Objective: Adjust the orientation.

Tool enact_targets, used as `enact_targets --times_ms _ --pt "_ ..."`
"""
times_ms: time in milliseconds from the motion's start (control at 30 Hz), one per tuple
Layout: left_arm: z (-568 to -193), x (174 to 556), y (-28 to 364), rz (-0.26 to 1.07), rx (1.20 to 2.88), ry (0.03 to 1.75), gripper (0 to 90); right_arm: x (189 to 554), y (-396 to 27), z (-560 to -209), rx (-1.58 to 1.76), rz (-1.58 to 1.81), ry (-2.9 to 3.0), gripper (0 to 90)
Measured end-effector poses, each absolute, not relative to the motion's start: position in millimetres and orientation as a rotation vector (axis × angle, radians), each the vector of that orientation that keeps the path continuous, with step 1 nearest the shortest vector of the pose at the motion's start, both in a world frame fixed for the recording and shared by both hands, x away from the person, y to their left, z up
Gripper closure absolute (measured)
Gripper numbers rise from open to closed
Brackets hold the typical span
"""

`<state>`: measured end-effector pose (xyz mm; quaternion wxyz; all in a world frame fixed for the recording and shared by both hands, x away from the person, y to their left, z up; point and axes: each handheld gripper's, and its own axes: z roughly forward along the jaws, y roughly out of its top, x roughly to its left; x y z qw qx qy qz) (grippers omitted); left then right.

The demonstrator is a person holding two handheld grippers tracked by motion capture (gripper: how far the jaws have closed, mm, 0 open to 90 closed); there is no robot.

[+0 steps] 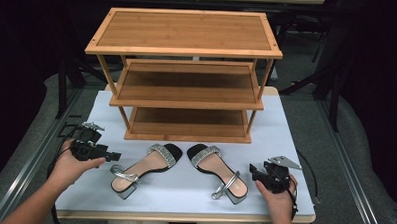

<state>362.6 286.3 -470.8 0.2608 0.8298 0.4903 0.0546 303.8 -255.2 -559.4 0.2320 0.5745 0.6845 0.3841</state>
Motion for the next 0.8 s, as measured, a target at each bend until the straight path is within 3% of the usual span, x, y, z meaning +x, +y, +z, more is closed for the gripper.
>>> enact_targets --times_ms 533,800 --pt "-456.3 373.3 237.3 0.046 2.458 1.212 37.1 304.6 -255.3 -560.9 1.581 1.063 1.882 40.0" --pt "-460.3 376.6 208.1 -0.006 2.516 1.215 31.0 304.9 -253.7 -561.6 1.575 1.051 1.897 40.0"
